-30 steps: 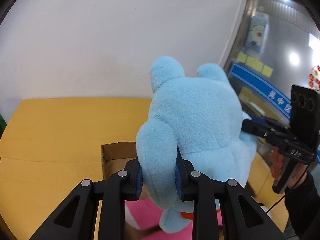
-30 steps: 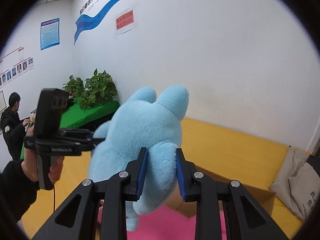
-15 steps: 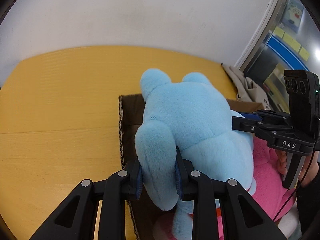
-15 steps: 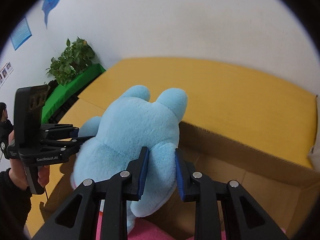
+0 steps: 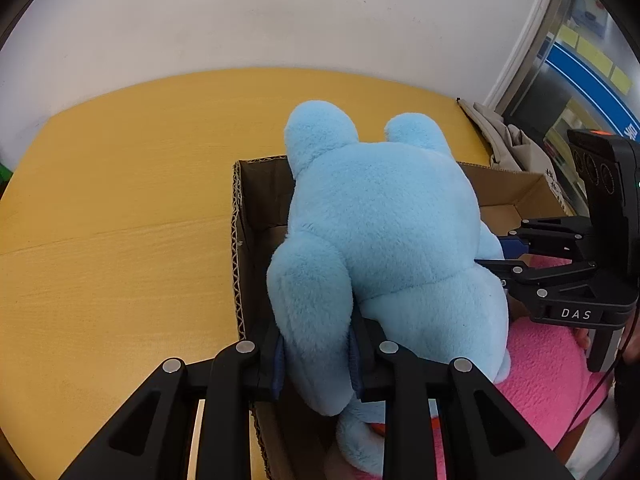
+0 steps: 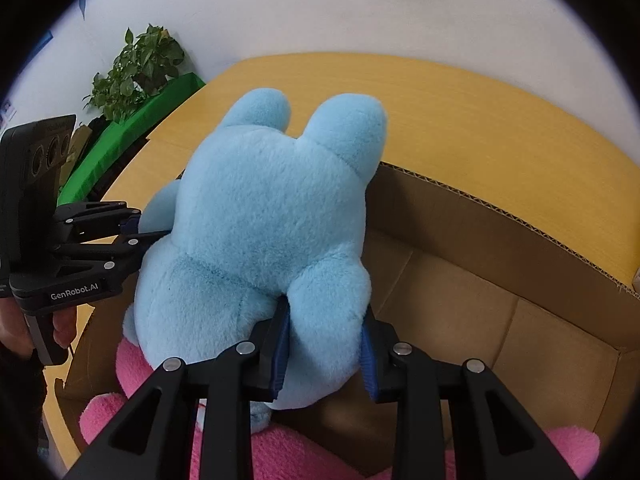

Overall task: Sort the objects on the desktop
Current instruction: 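Lower the light-blue plush into the box and open both tools, then move both tools to the teal-headed pig plush and close on it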

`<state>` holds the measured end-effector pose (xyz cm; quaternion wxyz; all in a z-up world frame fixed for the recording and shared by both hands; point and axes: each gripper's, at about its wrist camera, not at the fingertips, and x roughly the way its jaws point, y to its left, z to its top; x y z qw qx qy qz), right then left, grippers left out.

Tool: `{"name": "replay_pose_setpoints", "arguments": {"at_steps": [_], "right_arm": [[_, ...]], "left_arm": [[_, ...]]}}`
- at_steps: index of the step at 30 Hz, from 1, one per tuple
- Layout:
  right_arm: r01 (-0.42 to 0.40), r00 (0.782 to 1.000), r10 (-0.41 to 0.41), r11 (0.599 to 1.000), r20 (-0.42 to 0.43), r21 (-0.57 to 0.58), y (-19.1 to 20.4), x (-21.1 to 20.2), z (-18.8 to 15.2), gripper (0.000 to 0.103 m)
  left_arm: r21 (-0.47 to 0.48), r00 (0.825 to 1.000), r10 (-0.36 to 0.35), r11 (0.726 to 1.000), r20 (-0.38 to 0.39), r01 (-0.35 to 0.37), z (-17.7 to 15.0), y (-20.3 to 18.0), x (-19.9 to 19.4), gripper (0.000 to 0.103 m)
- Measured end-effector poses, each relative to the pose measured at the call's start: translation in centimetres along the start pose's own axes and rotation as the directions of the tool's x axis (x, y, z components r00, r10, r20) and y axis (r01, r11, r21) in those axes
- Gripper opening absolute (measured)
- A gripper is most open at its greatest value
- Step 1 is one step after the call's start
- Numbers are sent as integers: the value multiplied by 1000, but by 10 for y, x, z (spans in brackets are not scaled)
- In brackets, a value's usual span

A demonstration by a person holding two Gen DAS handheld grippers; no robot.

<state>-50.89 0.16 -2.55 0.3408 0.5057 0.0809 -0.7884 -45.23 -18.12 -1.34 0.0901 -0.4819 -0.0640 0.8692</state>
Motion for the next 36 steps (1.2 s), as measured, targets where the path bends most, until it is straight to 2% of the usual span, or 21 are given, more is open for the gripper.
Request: {"name": "replay_pose_setpoints", "arguments": {"at_steps": [4,8,11,12,14,15,16,18,22,26,28,31,33,36], "right_arm": [[-15,999,15,1000,-33,-17,8,2,-9,30],[35,999,-36,999,-23,-29,19,-6,-11,35],[53,999,-53,998,10,-31,24,-34,-13,44],[47,999,-46,998,25,-36,25,-47,-14,49],[35,996,-32,998,78,-44,27,-87,-21,55],[25,993,-19,998,114,-50,29,-111,-27,56],[9,988,1,998,156,-57,31,-140,-37,57],[-37,968,56,996,244,-81,38,-204,-70,66],[-118,909,165,983,383,-143,65,-311,-152,72],[-108,877,158,985,454,-134,79,-371,-228,77],[-52,897,90,994,433,-99,70,-375,-257,77],[20,935,-25,1000,354,16,36,-352,-279,77],[82,948,-106,992,298,94,3,-324,-282,77],[92,966,-133,979,221,184,-34,-271,-273,77]], "left_arm": [[7,1000,7,1000,-4,-7,-10,0,-6,25],[3,1000,9,1000,16,-10,-14,1,-20,28],[4,997,-6,1000,74,6,-42,-14,-61,47],[4,996,-12,1000,94,11,-51,-19,-75,64],[5,991,-22,1000,133,22,-69,-29,-103,77],[6,988,-27,1000,152,27,-78,-34,-117,78],[7,985,-33,999,171,32,-87,-39,-130,79],[9,977,-43,999,210,42,-105,-49,-158,84],[16,958,-66,998,280,65,-142,-71,-211,85],[68,961,-139,990,237,127,-204,-121,-211,85],[99,964,-161,985,213,142,-229,-144,-206,85],[145,970,-179,977,167,155,-260,-174,-191,85],[143,968,-187,976,165,165,-266,-182,-185,85],[119,964,-199,976,174,180,-265,-184,-177,85]]}}
